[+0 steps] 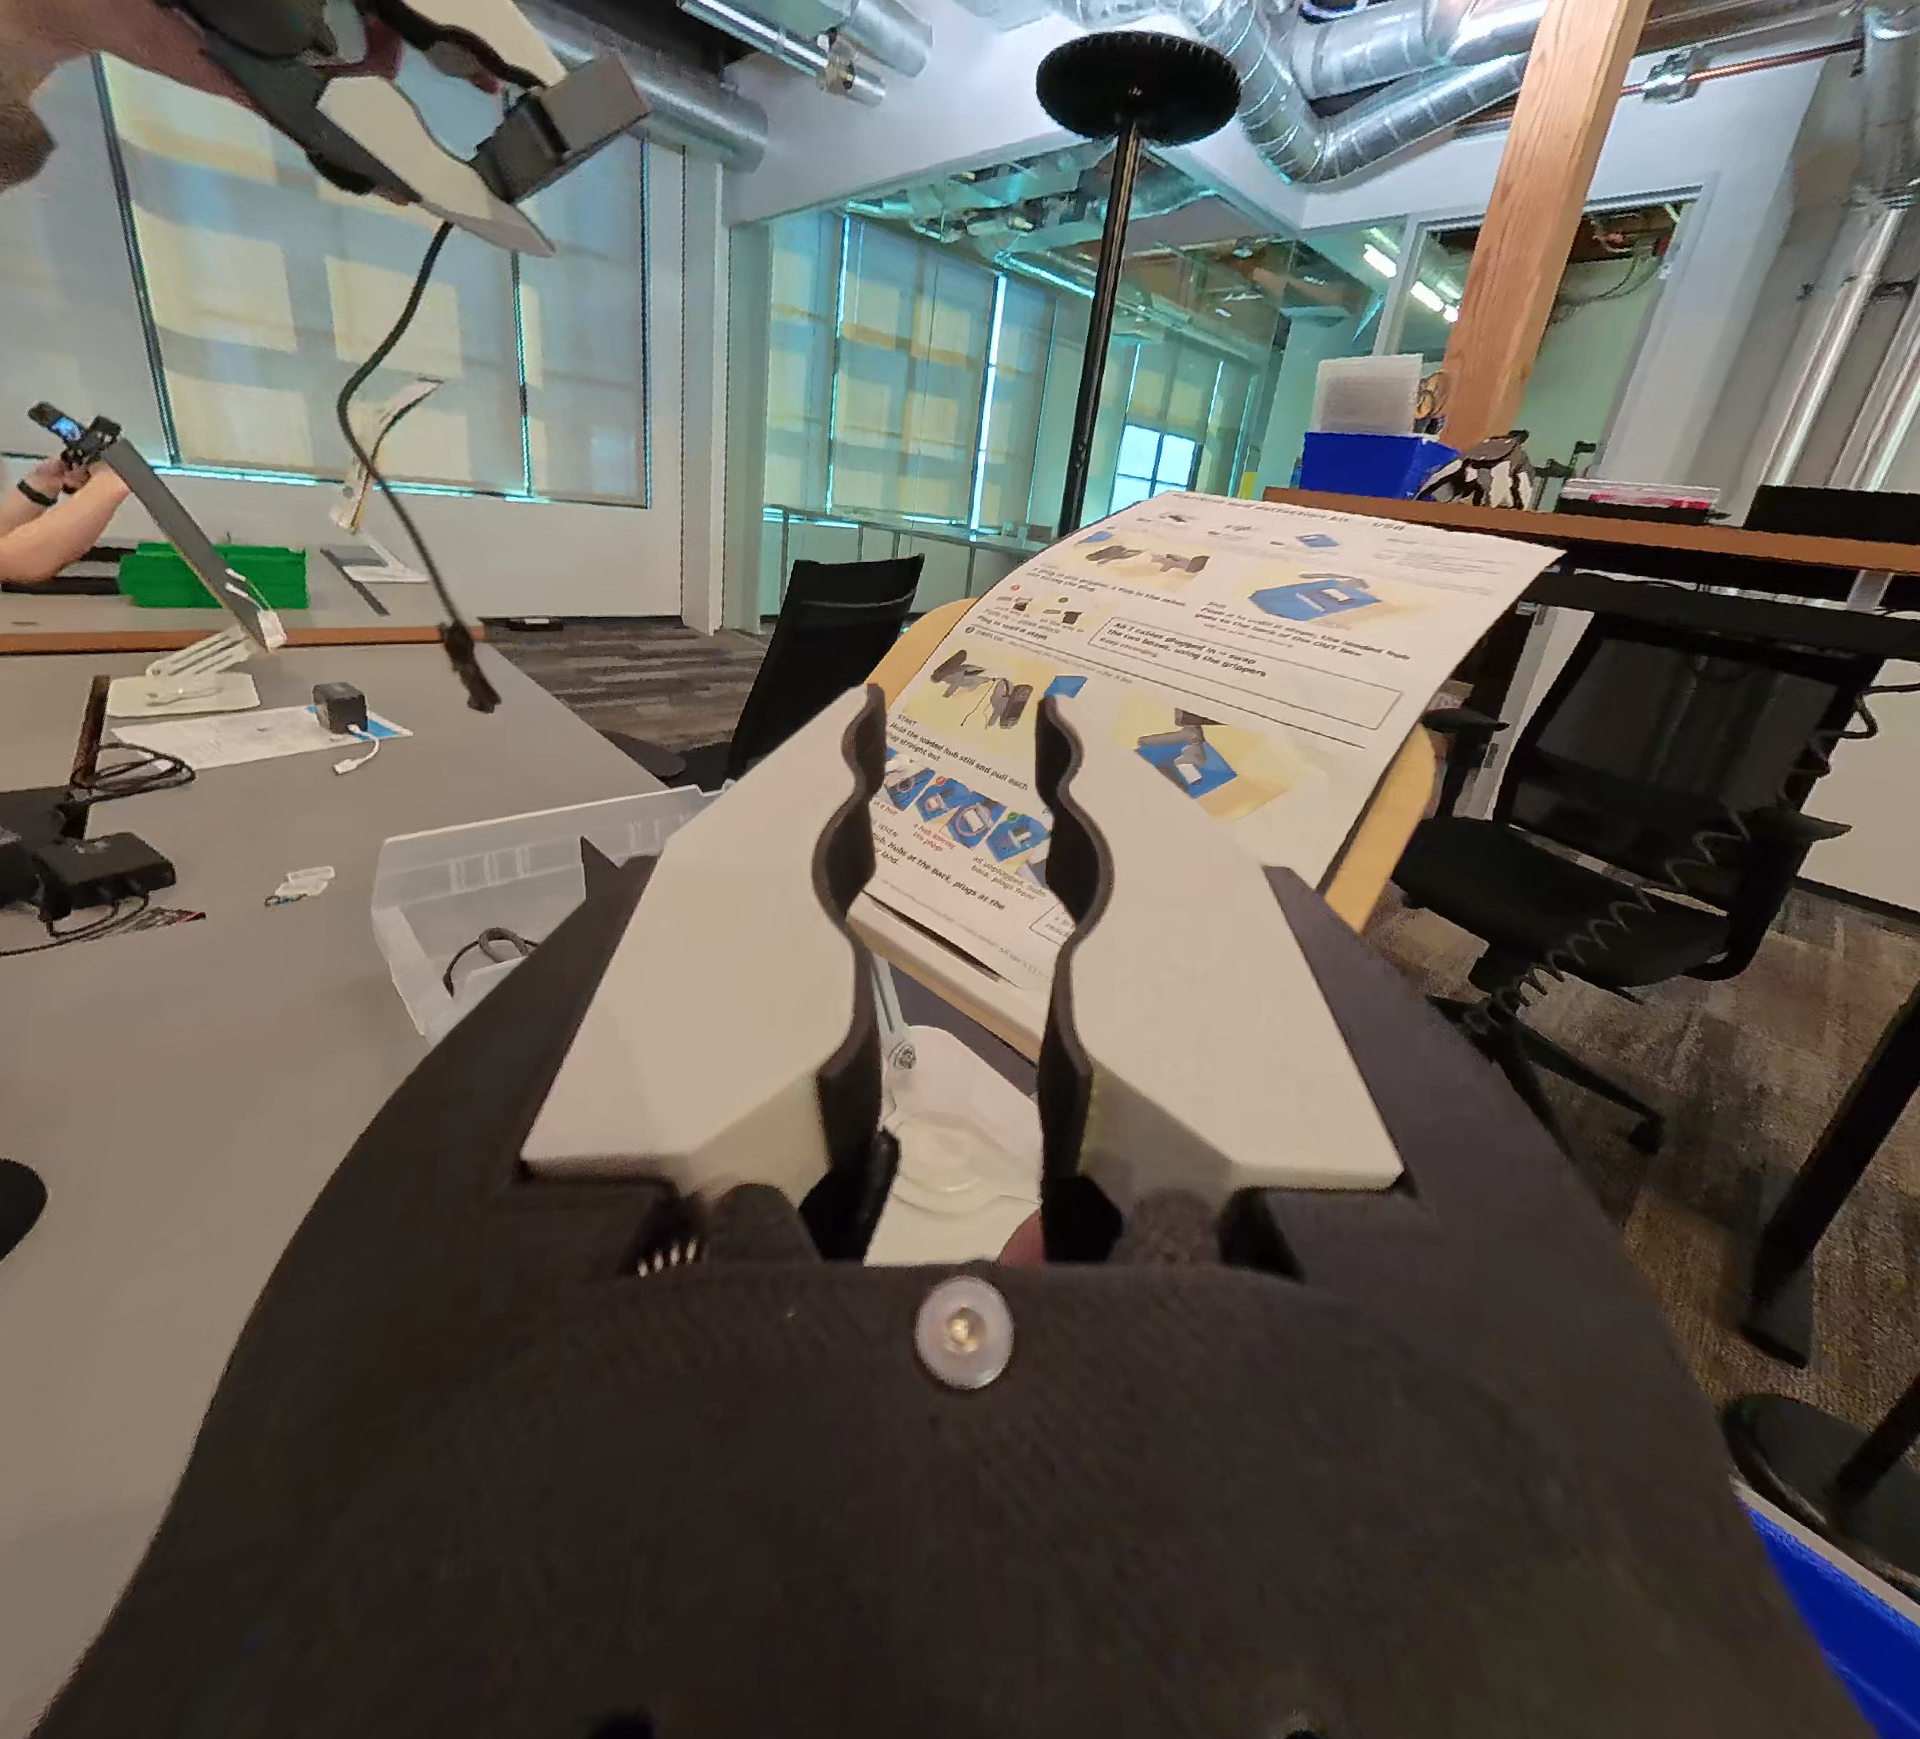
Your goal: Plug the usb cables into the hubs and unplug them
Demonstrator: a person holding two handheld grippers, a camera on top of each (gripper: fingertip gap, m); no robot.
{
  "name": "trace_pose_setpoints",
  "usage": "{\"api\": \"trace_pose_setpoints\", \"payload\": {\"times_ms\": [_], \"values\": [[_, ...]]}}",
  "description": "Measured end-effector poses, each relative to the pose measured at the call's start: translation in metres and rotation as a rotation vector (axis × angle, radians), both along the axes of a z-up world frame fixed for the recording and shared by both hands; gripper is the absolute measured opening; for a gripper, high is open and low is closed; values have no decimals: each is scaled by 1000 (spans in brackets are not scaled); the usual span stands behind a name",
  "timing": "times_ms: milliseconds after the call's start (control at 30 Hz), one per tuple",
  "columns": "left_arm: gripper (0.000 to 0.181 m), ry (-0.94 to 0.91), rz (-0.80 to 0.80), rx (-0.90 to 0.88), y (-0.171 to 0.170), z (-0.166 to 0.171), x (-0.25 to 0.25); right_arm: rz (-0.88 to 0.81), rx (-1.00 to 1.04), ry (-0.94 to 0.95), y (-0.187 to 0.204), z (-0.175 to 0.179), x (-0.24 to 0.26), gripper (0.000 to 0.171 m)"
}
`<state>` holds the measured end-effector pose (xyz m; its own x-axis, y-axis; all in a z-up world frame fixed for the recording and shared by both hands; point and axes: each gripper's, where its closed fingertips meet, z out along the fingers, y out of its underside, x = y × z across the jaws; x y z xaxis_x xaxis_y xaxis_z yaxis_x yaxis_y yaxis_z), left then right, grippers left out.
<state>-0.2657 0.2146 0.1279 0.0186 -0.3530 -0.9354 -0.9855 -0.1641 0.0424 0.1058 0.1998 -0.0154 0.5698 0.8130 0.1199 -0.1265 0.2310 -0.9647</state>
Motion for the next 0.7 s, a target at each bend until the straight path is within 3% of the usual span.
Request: {"api": "trace_pose_setpoints", "payload": {"times_ms": [233,433,700], "values": [[57,-4,-214,-83,-35,-40,98,-28,3,79,-3,7,34,27],[57,5,-319,-216,-47,-123,166,-38,-15,99,1,1,49,28],[57,-86,-296,-316,-27,-229,215,-64,-40,58,10,-10,49,29]]}}
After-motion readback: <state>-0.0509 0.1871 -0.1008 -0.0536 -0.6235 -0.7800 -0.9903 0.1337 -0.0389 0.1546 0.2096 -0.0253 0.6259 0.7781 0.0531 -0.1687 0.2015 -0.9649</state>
